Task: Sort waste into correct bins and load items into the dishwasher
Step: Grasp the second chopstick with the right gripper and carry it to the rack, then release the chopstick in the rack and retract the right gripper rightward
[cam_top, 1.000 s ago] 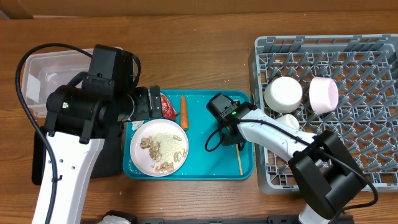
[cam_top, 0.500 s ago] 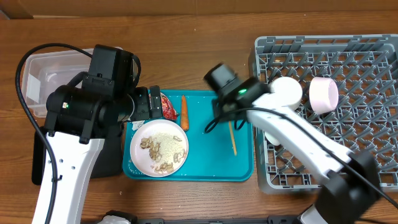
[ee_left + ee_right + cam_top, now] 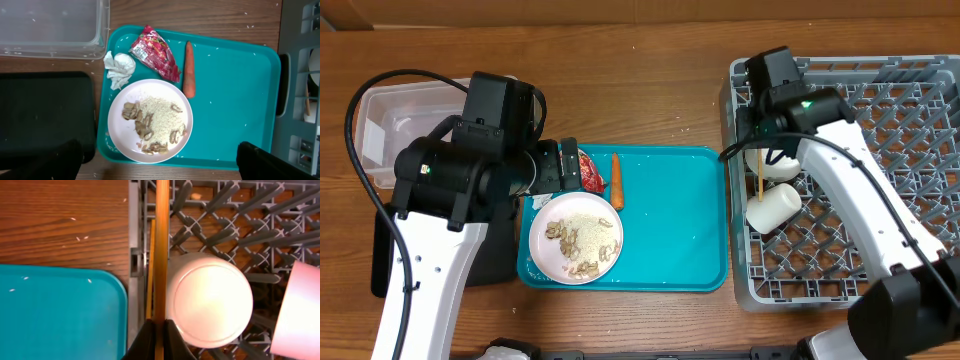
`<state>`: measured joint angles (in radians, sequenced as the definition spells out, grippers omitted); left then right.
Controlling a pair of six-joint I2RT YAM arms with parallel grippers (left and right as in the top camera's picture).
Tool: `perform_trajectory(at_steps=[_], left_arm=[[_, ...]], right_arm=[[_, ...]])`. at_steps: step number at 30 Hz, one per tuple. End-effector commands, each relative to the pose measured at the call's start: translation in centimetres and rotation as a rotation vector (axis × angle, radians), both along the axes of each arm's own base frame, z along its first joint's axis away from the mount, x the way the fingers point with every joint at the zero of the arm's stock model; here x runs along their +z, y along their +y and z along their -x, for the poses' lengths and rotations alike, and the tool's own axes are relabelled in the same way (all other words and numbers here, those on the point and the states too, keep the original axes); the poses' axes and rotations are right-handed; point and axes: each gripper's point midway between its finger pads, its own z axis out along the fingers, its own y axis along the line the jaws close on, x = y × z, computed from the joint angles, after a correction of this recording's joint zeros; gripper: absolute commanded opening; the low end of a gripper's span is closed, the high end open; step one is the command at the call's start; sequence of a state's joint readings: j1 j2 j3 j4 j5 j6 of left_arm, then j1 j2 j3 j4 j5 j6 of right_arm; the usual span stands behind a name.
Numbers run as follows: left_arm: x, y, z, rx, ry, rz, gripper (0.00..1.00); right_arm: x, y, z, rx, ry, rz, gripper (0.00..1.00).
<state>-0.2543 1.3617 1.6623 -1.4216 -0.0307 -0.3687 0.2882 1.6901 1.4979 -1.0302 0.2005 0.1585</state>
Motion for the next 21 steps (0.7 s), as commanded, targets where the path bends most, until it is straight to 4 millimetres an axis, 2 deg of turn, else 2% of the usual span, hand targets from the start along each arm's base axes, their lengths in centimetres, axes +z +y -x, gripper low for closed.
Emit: perform_trajectory(at_steps=[1,2,3,5,8,13,18,20,21], left_arm=[[0.0,0.2,-0.2,0.021,0.003,0.004,1.00],[0.0,0.2,-0.2,0.021,0.003,0.004,1.00],[0.0,0.2,-0.2,0.021,0.003,0.004,1.00],[0.0,0.2,-0.2,0.021,0.003,0.004,1.00],[0.0,0.2,-0.2,0.021,0.003,0.004,1.00],[0.0,0.2,-0.2,0.021,0.003,0.004,1.00],[0.0,0.2,-0.2,0.021,0.003,0.004,1.00],[0.0,0.2,-0.2,0.021,0.003,0.004,1.00],[0.0,0.2,-0.2,0.021,0.003,0.004,1.00]], right_arm=[[-2.8,0.9,-0.3,0.044,0.073,-0.039,0.06],[-3.1,0.8,-0.4,0.043,0.079,-0.032,0.12],[-3.4,0.7,-0.5,0.039,0.083,-0.023,0.24],[-3.2,0.7,-0.6,0.035,0.077,-0.026,0.39],[-1.2,0.8,-0.8,0.038,0.031,-0.041,0.45],[6.0,1.3,0.0,0.016,-0.112,-0.138,0.48],[13.3,2.6,4.0,0.096,-0.246,-0.297,0.51],[15.8,2.5,6.0,0.116,-0.298,-0.329,0.59],[16.6,2.3,6.9,0.123,-0.317,-0.340,0.78]])
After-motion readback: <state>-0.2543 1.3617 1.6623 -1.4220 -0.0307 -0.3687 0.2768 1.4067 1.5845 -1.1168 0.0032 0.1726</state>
